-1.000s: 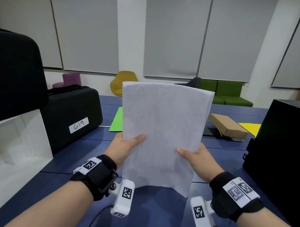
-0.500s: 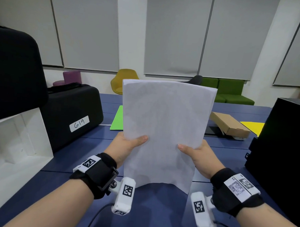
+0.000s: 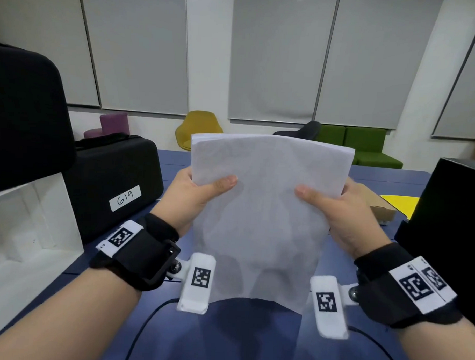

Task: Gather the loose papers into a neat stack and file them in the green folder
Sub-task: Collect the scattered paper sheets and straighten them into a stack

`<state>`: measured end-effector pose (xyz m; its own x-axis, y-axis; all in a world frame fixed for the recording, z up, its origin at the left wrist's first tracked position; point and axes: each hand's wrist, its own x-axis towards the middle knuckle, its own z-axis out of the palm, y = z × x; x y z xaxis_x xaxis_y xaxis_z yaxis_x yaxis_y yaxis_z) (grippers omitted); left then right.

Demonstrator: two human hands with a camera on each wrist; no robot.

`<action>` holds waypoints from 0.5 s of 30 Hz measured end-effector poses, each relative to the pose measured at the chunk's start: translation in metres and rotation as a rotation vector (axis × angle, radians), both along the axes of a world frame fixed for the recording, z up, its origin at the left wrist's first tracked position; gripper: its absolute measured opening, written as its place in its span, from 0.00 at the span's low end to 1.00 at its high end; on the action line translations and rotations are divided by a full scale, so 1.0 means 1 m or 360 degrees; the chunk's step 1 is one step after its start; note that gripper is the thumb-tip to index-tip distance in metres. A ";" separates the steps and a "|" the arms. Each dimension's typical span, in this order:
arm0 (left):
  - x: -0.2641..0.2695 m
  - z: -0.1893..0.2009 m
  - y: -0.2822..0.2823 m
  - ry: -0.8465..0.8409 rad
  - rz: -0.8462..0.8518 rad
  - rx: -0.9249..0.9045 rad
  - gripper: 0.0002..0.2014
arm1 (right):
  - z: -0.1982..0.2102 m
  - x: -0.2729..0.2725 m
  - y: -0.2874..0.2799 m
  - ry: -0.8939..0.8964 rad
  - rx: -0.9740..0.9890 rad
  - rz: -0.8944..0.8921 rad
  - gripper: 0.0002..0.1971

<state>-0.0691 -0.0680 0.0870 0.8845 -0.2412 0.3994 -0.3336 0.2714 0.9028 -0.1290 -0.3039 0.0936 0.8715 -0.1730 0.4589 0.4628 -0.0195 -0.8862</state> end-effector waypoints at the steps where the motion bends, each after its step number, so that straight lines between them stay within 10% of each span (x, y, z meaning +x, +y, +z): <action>1: 0.000 0.004 0.001 -0.0003 0.0008 0.0013 0.17 | 0.010 -0.001 0.002 -0.0110 -0.0061 -0.0149 0.29; 5: -0.004 0.006 0.002 0.0000 0.0019 0.0021 0.17 | 0.044 -0.012 0.014 -0.0630 -0.0376 -0.0549 0.33; 8: -0.009 0.000 0.001 -0.0012 0.0050 0.0015 0.17 | 0.054 -0.018 0.024 -0.0820 -0.1191 -0.0938 0.27; 11: -0.014 -0.002 0.000 -0.0060 0.0072 0.0032 0.15 | 0.060 -0.016 0.028 -0.0615 -0.1787 -0.1097 0.23; 15: -0.017 -0.003 -0.001 -0.0116 0.0076 0.0076 0.11 | 0.072 -0.017 0.023 -0.0336 -0.1829 -0.1062 0.16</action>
